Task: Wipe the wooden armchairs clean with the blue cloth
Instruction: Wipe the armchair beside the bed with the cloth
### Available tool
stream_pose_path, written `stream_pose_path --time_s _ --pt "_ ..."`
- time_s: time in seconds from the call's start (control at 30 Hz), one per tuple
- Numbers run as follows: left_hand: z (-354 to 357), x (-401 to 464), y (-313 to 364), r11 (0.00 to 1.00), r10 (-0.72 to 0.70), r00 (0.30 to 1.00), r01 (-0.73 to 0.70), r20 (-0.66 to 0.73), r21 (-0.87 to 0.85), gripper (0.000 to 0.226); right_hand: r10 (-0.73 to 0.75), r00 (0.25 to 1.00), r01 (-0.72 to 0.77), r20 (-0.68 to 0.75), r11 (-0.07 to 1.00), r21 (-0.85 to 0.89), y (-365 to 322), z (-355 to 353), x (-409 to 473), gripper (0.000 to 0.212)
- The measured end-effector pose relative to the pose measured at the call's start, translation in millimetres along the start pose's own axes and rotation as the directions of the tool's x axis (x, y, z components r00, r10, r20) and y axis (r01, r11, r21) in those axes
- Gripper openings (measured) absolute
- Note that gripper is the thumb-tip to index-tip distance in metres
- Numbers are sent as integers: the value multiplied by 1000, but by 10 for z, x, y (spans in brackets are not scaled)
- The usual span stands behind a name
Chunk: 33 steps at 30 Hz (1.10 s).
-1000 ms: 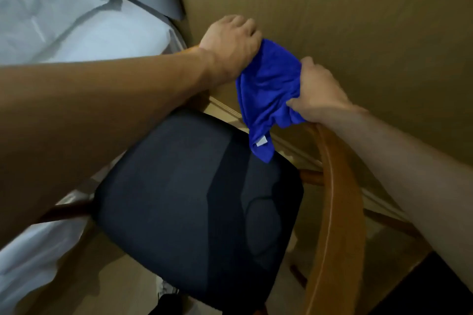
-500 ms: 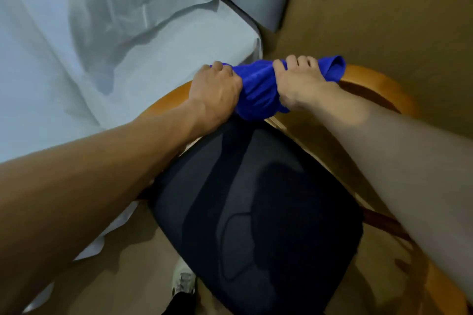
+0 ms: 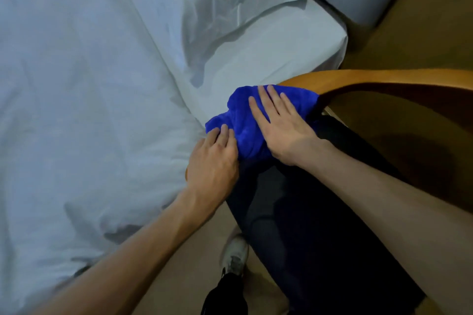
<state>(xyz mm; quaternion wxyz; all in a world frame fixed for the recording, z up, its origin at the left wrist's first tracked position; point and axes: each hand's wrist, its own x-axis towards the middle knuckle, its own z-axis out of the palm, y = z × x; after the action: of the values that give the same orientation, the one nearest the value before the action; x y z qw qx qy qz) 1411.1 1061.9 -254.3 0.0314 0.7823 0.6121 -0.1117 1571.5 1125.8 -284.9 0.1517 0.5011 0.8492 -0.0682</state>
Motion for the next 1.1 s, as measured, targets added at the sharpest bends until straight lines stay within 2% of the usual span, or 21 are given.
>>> stream_pose_path --time_s 0.2,0.33,0.43,0.53,0.63,0.7,0.77,0.83,0.9,0.97,1.03,1.1 --pt "89 -716 -271 986 -146 989 148 34 -74 50 -165 985 167 -45 985 40 -645 15 -145 88" --pt "314 -1276 -452 944 -247 955 275 163 -182 24 -309 943 324 -125 937 129 -1026 102 -326 77" --pt "513 -1637 -482 924 -240 943 295 230 -244 23 -405 904 427 -136 875 227 -1237 173 -446 68" --pt "574 -1749 -434 915 -193 949 266 248 -304 20 -425 885 465 -190 814 347 -1335 247 -627 44" --pt "561 -1736 -370 899 -122 966 205 229 -387 27 -256 944 329 -209 785 525 -1214 368 -919 33" --pt "543 -1710 -303 884 -70 976 157 207 -440 34 -118 981 181 -154 841 510 -998 488 -1158 31" --pt "514 -1652 -222 854 -27 983 117 180 -507 37 -11 999 28 -36 859 511 -767 599 -1393 36" --pt "485 -1550 -107 819 39 991 43 130 -573 33 101 993 -121 67 829 546 -587 665 -1598 49" --pt "466 -1408 30 794 113 992 -56 57 -605 31 242 955 -297 172 763 574 -403 694 -1746 63" --pt "465 -1234 175 777 171 985 -131 5 -616 31 330 905 -425 270 749 508 -188 655 -1846 52" --pt "485 -1030 312 765 273 953 -131 133 -630 29 331 906 -412 265 836 363 22 573 -1936 29" --pt "481 -838 439 807 421 830 -158 366 -569 32 261 952 -300 161 901 314 161 484 -2052 24"
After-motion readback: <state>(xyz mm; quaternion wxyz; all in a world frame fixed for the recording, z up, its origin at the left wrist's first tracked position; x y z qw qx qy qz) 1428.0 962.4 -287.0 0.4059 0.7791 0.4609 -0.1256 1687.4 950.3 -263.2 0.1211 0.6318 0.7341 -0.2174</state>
